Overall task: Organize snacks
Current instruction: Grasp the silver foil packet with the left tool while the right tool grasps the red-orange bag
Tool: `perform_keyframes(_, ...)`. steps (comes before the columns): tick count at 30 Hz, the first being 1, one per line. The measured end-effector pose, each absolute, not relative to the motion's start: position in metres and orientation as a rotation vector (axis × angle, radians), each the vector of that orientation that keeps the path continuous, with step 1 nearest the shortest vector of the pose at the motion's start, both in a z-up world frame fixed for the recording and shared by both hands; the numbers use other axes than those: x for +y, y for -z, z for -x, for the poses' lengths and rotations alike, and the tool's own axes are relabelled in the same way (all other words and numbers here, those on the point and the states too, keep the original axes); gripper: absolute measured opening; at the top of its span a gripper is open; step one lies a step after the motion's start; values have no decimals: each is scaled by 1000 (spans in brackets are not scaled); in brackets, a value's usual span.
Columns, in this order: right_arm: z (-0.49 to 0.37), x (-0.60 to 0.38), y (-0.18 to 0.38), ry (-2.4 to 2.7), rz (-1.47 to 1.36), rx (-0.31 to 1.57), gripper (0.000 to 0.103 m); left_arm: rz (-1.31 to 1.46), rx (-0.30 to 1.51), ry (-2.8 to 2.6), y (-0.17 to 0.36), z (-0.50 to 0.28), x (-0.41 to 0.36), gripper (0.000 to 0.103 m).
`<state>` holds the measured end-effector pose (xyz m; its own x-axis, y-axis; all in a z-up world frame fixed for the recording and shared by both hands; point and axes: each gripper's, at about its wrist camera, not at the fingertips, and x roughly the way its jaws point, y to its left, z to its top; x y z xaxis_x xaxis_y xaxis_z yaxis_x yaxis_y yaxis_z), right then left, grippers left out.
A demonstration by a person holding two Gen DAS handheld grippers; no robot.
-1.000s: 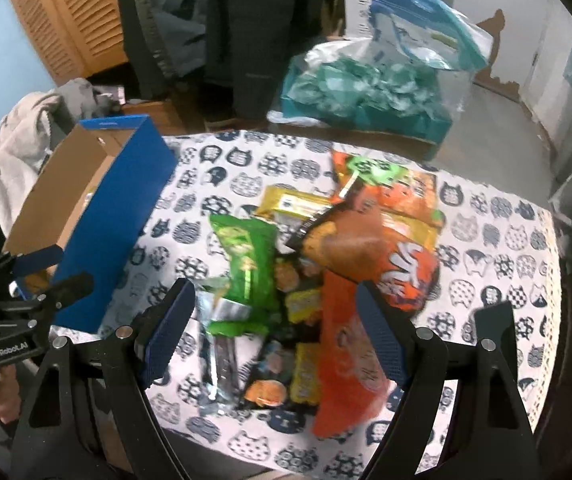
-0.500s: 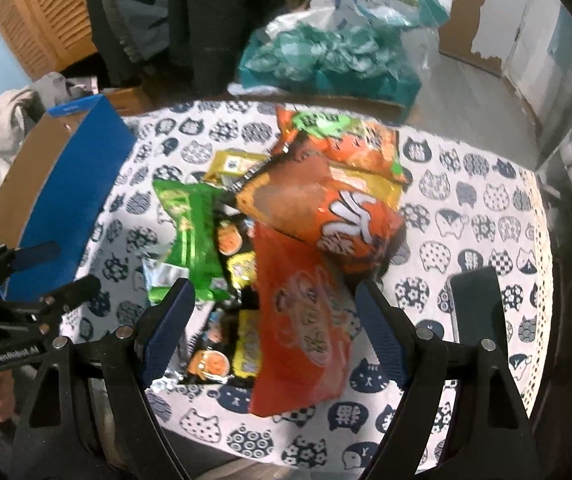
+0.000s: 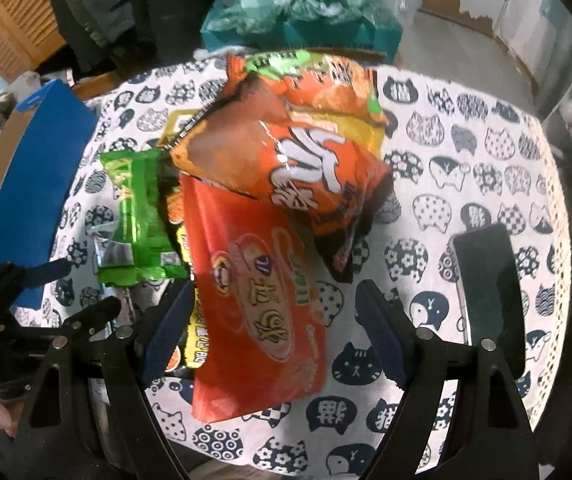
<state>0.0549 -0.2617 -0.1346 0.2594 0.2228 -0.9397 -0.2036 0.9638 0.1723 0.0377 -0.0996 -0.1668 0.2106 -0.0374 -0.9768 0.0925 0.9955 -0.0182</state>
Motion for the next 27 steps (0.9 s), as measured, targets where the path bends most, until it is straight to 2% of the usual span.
perform_keyframes(7,-61,-260,159,-296,-43,1338,82,-72,1411,92,190,-36,-106,80)
perform_keyframes(20,-72,-252,188,-262,9,1406,82,-77,1391,126,189,-25,-85,80)
perform_keyframes(21,-71,-254,191,-257,3,1408,82,-92,1386,128,189,-25,-85,78)
perform_keyframes(23,-71,-257,194,-262,-13,1413,81,-113,1371,133,189,-24,-86,65)
perform_keyframes(25,-71,-259,195,-266,-28,1415,74,-145,1364,139,188,-24,-89,41)
perform_keyframes(26,-71,-260,195,-262,-24,1414,69,-153,1363,144,187,-24,-91,34)
perform_keyframes(27,-70,-260,193,-259,-17,1415,62,-152,1363,145,187,-24,-90,32)
